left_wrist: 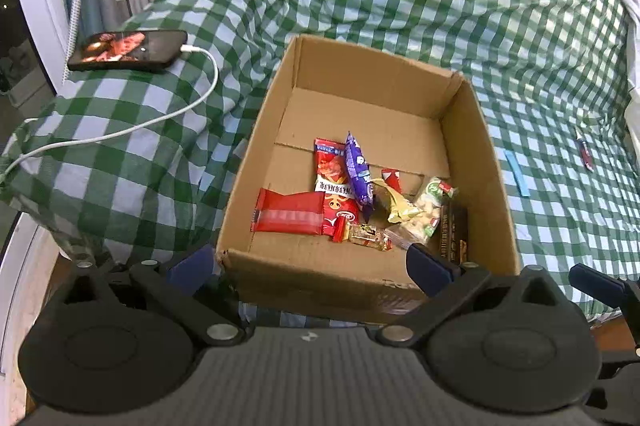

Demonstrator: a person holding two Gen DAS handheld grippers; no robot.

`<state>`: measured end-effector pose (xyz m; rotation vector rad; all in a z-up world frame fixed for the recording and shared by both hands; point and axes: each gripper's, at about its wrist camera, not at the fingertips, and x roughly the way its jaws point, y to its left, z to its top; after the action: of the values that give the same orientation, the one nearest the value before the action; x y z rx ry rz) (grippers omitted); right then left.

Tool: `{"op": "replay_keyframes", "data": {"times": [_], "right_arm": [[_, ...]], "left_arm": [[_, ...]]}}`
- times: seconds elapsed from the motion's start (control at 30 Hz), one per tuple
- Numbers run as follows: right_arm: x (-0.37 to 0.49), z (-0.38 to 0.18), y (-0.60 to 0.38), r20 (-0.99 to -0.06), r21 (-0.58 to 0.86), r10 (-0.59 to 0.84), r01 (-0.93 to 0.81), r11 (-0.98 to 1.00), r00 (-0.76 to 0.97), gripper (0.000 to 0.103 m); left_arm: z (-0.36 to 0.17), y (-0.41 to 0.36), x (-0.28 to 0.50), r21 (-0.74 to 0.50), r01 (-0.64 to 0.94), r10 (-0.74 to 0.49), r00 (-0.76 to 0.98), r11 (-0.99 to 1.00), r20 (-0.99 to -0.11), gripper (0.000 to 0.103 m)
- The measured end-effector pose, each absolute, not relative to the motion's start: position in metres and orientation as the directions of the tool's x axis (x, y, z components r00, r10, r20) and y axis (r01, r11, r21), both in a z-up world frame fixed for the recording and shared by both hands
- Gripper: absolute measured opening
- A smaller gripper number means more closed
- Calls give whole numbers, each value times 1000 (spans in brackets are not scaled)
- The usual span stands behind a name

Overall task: Organize snacks
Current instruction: 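Lift both open tools out of the box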

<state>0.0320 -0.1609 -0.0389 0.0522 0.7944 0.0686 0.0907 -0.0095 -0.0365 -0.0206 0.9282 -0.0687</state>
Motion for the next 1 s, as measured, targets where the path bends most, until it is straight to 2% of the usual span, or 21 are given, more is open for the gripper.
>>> {"op": "replay_keyframes", "data": {"times": [0.47, 1.0], "right_arm": [[-6, -19, -163, -649, 68, 76, -41, 997, 757, 101], [-15, -14, -166, -636, 73, 74, -35, 997, 768, 102]], "left_arm": [[-18, -16, 52, -32, 83, -78, 642, 996, -763, 103], [-10, -16, 41, -23, 87, -75, 657, 996, -750, 103]]}}
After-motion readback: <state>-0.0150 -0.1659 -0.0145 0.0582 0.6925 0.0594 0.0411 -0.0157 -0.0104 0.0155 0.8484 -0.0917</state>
